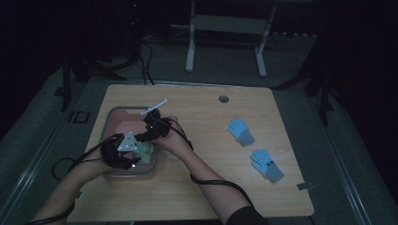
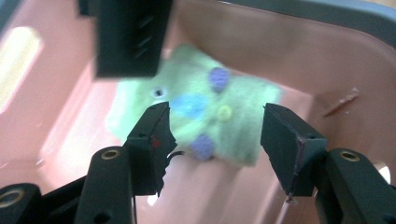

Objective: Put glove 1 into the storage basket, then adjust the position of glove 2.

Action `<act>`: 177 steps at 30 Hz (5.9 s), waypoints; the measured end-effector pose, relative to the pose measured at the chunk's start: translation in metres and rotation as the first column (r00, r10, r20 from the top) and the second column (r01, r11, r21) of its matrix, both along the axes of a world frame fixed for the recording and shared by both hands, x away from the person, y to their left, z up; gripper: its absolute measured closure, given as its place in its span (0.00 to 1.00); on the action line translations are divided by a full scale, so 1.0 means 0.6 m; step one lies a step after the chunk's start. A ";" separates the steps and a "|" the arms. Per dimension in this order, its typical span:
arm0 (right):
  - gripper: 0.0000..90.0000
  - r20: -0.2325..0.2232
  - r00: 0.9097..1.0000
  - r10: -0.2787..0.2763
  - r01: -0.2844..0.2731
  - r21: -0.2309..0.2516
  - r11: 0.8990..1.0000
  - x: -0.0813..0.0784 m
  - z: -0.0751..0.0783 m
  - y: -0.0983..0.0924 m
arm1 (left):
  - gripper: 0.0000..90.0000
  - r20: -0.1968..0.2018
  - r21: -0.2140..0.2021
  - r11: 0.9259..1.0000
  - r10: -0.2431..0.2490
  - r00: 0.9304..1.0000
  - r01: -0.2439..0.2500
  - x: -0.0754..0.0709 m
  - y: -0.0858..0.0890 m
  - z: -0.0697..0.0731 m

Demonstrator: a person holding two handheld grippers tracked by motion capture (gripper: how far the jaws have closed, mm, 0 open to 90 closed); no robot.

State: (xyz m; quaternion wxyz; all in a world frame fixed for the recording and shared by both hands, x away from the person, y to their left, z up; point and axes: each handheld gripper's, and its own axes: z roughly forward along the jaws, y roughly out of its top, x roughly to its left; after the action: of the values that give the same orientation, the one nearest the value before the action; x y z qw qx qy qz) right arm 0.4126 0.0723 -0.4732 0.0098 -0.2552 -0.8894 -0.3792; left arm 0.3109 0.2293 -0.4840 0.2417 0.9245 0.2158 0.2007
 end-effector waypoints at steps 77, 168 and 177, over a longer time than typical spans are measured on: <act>0.16 0.126 0.966 -0.225 0.220 0.051 0.974 -0.057 -0.045 -0.440 | 0.11 -0.164 -0.227 0.964 -0.176 0.971 0.136 -0.060 -0.291 -0.121; 0.94 0.217 0.802 -0.557 0.568 0.012 0.823 -0.100 -0.006 -0.421 | 0.11 -0.035 -0.307 0.941 -0.164 0.986 0.146 -0.079 -0.258 -0.127; 0.94 0.195 0.741 -0.643 0.651 0.029 0.758 -0.147 -0.040 -0.397 | 0.11 -0.024 -0.309 0.941 -0.156 0.988 0.141 -0.080 -0.257 -0.126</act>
State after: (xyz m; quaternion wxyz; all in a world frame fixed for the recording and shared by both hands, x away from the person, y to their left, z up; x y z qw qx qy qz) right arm 0.3245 -0.1659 -0.4971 -0.2137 -0.5100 -0.7497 -0.3636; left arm 0.2629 0.0751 -0.5596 0.3913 0.8940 0.1798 0.1240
